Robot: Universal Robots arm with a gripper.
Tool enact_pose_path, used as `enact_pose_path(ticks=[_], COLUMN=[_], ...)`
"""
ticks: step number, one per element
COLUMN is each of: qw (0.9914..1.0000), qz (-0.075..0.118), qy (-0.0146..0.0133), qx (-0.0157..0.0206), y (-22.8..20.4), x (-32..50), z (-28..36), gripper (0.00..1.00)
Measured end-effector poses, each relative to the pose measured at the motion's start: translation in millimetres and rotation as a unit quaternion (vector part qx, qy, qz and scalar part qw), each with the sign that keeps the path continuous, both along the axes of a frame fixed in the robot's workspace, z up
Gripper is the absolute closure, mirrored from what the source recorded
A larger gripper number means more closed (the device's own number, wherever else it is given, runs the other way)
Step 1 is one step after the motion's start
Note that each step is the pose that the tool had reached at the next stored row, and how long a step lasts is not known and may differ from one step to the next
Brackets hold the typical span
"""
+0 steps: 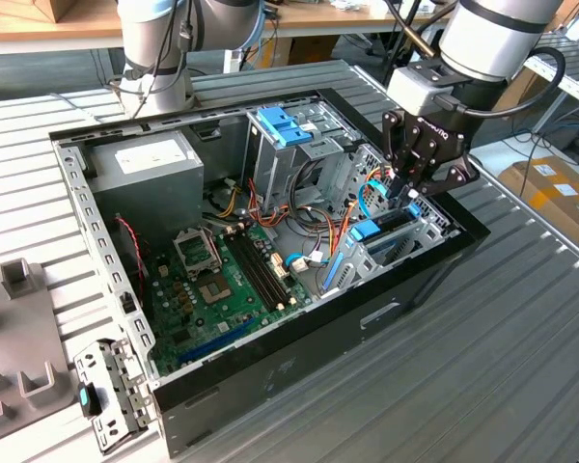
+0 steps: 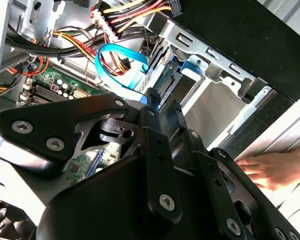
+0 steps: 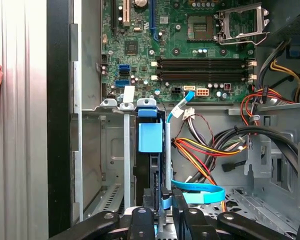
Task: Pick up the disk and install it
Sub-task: 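Insert the first disk wire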
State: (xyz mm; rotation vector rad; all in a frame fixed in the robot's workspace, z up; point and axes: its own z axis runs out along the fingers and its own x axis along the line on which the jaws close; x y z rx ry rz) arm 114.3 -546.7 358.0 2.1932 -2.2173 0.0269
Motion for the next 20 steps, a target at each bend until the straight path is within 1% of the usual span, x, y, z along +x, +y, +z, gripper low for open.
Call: enact_pose_path(ticks=[1,2,8,9,10,12,13,14,15,16,17,18,20], qw=[1.0,1.0,1.0,1.0,1.0,0.99997,0.9999,0.99982,0.99973,0.99965,0.99959,0.99953,0.99933], qz=[0.0,0.0,0.0,0.0,0.001,0.003,0.005,0.006,0.006,0.006,0.007,0.007,0.008], qy=[0.0,0.0,-0.0001,-0.0008,-0.0027,-0.0077,-0.0135,-0.0182,-0.0223,-0.0256,-0.028,-0.0298,-0.0357], qx=[0.0001,0.0001,0.0002,0.0003,0.0002,0.0002,0.0002,0.0002,0.0002,0.0002,0.0001,0.0002,0.0003], y=[0.0,-0.1,-0.2,-0.2,-0.2,-0.2,-0.2,-0.1,-0.2,-0.2,-0.2,-0.3,-0.5], x=[0.0,0.0,-0.1,-0.8,-1.7,-3.0,-3.8,-5.0,-7.6,-10.5,-12.7,-14.5,-16.4], z=[0.0,0.0,0.0,0.0,0.0,0.0,0.0,0.0,0.0,0.0,0.0,-0.1,-0.6], gripper=[0.73,0.84,0.84,0.84,0.84,0.84,0.84,0.84,0.84,0.84,0.84,0.84,0.84])
